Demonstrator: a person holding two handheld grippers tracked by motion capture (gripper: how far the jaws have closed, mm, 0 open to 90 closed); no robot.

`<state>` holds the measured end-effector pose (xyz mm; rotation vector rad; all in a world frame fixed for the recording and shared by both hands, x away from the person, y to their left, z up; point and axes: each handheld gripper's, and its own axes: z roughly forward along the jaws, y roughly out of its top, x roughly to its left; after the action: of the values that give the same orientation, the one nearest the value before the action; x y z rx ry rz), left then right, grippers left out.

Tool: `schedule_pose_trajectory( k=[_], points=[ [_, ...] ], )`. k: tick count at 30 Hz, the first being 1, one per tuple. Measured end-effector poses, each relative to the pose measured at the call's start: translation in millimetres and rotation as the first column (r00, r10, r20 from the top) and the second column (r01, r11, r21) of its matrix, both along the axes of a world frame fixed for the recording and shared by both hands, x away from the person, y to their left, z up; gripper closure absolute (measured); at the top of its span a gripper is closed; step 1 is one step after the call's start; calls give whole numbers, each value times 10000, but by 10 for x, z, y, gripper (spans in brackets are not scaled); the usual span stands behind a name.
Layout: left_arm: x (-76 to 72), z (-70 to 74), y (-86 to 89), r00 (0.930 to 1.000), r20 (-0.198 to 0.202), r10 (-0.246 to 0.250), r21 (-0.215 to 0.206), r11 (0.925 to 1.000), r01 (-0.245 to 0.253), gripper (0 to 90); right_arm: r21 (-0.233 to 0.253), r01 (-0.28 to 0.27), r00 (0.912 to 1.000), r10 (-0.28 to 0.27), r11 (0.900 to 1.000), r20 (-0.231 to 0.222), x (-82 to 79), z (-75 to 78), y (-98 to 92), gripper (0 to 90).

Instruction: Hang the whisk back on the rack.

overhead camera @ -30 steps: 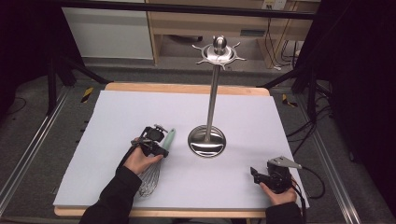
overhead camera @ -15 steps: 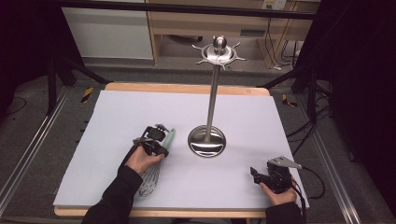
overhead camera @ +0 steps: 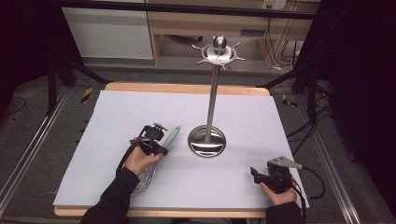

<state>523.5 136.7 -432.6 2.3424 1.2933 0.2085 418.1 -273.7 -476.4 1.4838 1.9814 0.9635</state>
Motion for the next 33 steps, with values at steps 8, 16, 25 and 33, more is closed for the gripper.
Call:
schedule_pose_trajectory(
  k=[8, 16, 25, 33],
  points=[
    [-132, 154, 38, 9978, 587, -309, -294, 9990, 327, 689, 0, 22, 10000, -22, 10000, -9, -2, 2, -2, 281],
    [-243, 273, 115, 9931, 1132, -295, -692, 9969, 375, 690, -9, 35, 10000, -35, 10000, 0, -2, 1, 0, 281],
    [-372, 369, 219, 9829, 1822, -279, -1058, 9932, 478, 690, -15, 40, 10000, -40, 10000, -3, -3, 2, -1, 281],
    [-487, 450, 363, 9717, 2360, 43, -1624, 9861, 351, 690, 5, 63, 10000, -63, 10000, 22, -4, 3, -4, 280]
  ],
)
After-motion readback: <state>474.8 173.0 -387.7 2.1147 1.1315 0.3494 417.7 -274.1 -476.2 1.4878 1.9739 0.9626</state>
